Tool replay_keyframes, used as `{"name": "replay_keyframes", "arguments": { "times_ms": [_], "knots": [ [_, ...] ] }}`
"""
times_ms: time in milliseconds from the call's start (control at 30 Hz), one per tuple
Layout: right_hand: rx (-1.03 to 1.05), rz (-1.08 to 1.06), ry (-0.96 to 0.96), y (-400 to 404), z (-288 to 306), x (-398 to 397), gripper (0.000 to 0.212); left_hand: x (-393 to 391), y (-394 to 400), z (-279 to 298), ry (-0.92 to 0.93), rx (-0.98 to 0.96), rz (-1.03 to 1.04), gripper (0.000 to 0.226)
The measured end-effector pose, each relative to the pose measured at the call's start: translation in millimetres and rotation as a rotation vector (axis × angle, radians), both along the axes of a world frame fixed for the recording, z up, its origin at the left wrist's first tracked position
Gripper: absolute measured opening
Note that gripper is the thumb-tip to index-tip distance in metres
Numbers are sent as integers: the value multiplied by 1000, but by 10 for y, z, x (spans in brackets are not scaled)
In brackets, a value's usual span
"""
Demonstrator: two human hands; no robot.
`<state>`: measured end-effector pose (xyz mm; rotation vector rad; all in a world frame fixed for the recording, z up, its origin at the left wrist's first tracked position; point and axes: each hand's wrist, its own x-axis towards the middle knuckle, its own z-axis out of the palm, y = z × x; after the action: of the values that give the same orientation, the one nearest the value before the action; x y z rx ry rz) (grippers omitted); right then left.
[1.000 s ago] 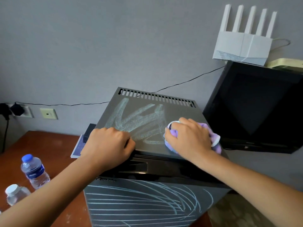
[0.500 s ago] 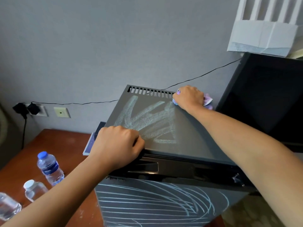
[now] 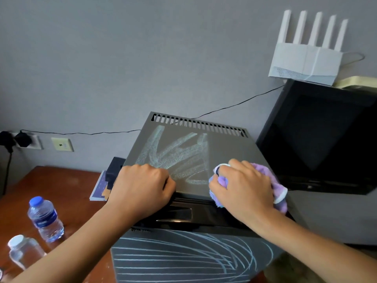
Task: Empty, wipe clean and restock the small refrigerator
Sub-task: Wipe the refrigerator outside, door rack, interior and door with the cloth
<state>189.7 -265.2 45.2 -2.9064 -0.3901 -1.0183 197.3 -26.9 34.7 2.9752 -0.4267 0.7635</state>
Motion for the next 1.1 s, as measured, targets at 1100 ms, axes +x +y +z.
{"name": "replay_keyframes", "arguments": {
  "times_ms": [1100],
  "knots": [
    [32, -71, 85, 210, 29, 13, 30, -14, 15, 32, 4, 1, 0, 41]
  ]
}}
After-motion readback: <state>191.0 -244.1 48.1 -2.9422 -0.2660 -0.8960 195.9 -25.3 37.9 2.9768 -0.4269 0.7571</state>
